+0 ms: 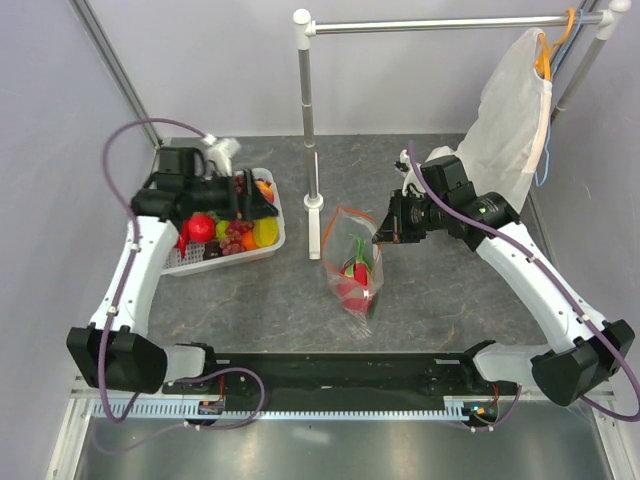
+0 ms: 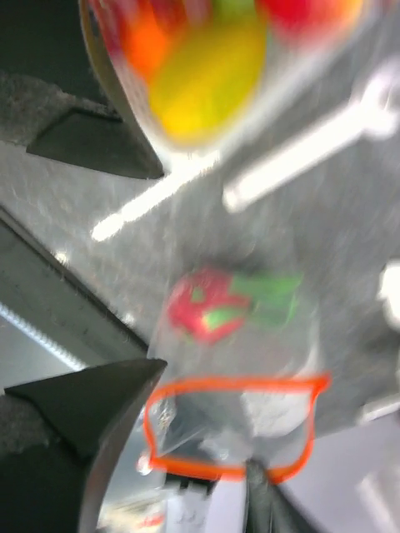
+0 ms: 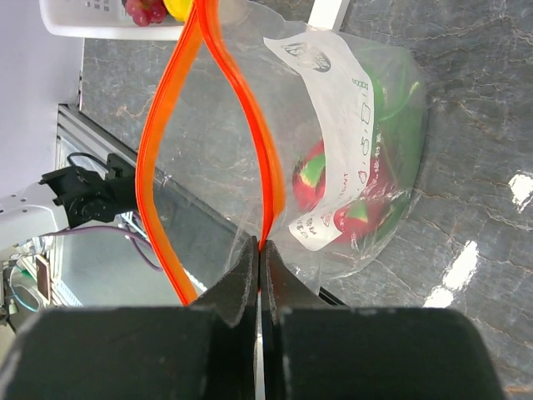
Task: Place the food in the zip-top bag and seal the zipper
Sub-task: Adjust the zipper food storage bag at the center of the board, then pick up the fake vegetable from the bin.
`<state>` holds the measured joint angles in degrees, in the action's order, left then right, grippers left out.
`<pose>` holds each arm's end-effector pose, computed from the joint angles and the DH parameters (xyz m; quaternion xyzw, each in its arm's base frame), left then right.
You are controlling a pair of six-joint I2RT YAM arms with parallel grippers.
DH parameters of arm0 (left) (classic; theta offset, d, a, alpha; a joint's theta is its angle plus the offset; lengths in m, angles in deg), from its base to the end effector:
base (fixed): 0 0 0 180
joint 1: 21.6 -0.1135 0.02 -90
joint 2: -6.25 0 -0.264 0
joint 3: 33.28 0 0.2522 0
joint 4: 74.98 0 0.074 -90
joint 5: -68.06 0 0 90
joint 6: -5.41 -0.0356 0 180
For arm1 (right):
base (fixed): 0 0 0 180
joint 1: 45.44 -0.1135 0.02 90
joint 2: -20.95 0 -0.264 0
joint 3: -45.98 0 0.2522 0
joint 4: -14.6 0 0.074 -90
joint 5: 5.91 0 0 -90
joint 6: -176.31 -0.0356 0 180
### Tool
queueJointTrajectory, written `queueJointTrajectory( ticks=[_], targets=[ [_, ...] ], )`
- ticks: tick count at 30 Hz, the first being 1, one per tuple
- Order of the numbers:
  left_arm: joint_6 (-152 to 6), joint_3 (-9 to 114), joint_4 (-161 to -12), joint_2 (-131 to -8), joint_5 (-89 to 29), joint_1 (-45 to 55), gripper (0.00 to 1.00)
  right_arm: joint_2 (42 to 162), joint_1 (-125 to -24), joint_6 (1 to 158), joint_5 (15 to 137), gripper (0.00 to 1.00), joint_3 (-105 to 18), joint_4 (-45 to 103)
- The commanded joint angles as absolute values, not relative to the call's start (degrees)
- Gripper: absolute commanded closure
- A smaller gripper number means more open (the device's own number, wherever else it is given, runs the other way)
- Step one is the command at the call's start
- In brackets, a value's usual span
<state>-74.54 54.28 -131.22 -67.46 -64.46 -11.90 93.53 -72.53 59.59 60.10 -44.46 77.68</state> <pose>0.2570 -0.0683 0.3597 0.1437 0.8531 -0.3913 0.3137 0.2214 0.1295 0.3671 -0.0821 0.9042 0.3400 0.2453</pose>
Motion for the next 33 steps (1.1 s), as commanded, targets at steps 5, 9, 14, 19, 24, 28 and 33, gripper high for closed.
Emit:
queueJointTrajectory(
  ticks=[5,9,14,19,24,28,33],
  targets=[
    [-101.01,62.04,-143.32,-67.2,-57.81,-36.59,0.0,92.94,-72.25,59.42,60.98,1.0,-44.07,75.38],
    [-106.37,63.1,-142.53,-75.47,-47.71,-39.35,0.09,93.29,-72.25,59.33,60.8,1.0,-44.07,75.2],
    [-105.07,63.09,-134.72,-82.85,-37.85,-40.14,0.16,93.64,-72.25,59.07,60.54,1.0,-44.24,74.94],
    [-102.0,66.34,-130.58,-91.73,-31.8,-40.4,0.3,93.46,-72.25,58.98,60.28,1.0,-44.07,75.11],
    [-99.53,71.53,-130.48,-98.68,-29.58,-40.4,0.33,93.37,-72.25,58.72,60.36,1.0,-43.45,75.03],
    [-98.56,73.03,-130.84,-101.93,-30.46,-40.32,0.33,93.72,-72.25,58.8,60.45,1.0,-43.63,75.11],
    [-97.07,73.12,-131.98,-104.57,-33.09,-40.32,0.36,94.34,-72.25,58.8,60.36,1.0,-43.89,74.94]
  ],
)
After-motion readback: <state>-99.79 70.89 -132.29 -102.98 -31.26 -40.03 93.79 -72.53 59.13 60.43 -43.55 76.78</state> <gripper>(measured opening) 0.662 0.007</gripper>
